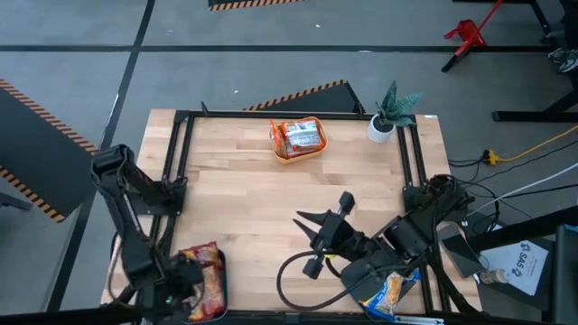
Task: Sort Maruchan noodles
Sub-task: Put the red noodle pack into the blue bin, then return to Home Position
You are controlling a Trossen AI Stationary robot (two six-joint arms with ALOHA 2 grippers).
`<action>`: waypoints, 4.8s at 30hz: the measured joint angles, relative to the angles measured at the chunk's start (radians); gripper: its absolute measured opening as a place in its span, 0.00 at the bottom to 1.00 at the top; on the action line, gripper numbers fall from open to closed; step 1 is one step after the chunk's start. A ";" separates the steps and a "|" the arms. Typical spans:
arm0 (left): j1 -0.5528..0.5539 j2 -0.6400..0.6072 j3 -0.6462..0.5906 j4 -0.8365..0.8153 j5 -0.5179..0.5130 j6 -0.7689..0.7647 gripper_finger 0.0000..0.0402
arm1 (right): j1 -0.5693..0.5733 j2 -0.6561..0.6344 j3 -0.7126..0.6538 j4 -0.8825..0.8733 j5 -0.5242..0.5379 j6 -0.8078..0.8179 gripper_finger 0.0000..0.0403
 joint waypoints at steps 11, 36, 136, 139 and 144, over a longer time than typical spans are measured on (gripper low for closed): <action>-0.083 0.001 0.116 -0.164 -0.047 -0.071 0.00 | -0.007 0.007 0.000 0.009 -0.005 0.001 0.15; -0.074 -0.633 0.734 -0.360 -0.704 1.064 0.06 | -0.351 -0.274 0.009 0.160 -0.638 -0.415 0.16; 1.170 -1.527 -1.069 1.070 0.355 0.985 0.03 | -0.889 -1.790 -2.154 1.212 -1.107 -0.038 0.16; 1.256 -1.527 -1.069 1.058 0.469 0.933 0.03 | -0.857 -1.789 -2.269 1.351 -1.063 -0.054 0.16; 1.364 -1.527 -1.069 1.058 0.546 0.927 0.03 | -0.828 -1.789 -2.329 1.371 -0.953 -0.106 0.16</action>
